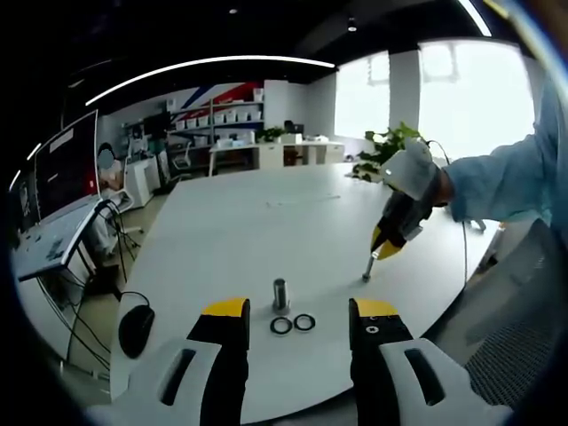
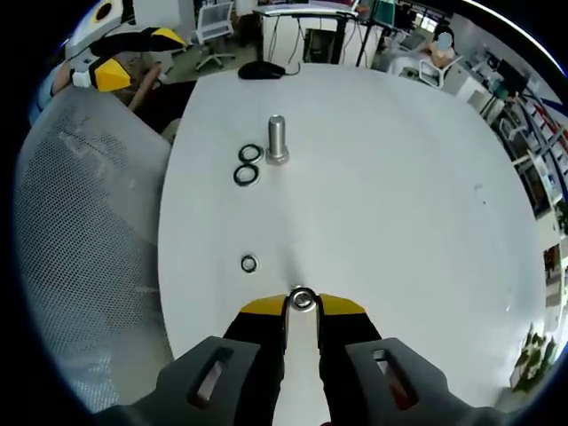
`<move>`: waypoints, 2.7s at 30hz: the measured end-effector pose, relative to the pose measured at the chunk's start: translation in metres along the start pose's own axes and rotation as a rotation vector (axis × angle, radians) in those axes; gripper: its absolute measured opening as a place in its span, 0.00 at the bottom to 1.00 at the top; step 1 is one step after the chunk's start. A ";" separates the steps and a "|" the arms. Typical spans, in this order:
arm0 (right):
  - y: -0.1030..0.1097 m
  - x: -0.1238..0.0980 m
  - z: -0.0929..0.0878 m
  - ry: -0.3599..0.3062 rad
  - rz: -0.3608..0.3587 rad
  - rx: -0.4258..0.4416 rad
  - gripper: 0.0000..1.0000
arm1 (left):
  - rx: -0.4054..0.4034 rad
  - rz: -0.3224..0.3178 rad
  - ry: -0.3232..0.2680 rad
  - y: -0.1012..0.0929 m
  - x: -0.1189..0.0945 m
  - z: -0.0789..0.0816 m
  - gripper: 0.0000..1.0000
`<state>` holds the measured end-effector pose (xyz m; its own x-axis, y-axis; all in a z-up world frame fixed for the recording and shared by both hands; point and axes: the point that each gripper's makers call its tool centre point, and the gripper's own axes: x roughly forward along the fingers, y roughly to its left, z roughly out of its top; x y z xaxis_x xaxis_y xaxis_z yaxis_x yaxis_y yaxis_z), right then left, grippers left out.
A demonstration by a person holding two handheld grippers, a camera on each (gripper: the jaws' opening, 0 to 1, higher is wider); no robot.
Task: Place the washer onto the threaded stud by aligning its center hole with the stud, sliding it down to the base, and recovering from edge contact or off-axis alignment until the washer reaches the visible bottom stop.
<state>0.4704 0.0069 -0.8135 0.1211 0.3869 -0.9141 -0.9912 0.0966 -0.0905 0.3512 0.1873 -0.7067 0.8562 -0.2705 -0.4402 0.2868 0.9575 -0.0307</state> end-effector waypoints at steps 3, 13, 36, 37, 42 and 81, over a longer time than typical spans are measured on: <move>0.000 0.001 0.001 -0.001 0.001 -0.001 0.14 | 0.000 0.001 -0.001 0.000 0.000 0.000 0.43; -0.002 0.004 -0.002 0.012 0.002 -0.002 0.14 | -0.001 0.002 0.000 0.000 0.000 0.000 0.43; 0.000 0.006 -0.003 0.021 -0.001 0.005 0.16 | -0.001 0.004 -0.001 0.001 0.000 0.000 0.43; 0.000 0.006 -0.003 0.019 -0.003 0.006 0.16 | -0.001 0.004 -0.001 0.001 0.000 0.000 0.43; 0.001 0.004 0.001 -0.001 -0.006 0.008 0.15 | -0.001 0.003 -0.001 0.000 0.000 0.000 0.43; 0.018 0.008 -0.009 0.013 0.029 0.035 0.15 | 0.000 0.000 -0.002 0.000 0.000 0.000 0.43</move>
<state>0.4527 0.0038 -0.8257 0.0915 0.3785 -0.9211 -0.9918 0.1175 -0.0502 0.3518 0.1872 -0.7065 0.8569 -0.2704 -0.4389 0.2864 0.9576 -0.0307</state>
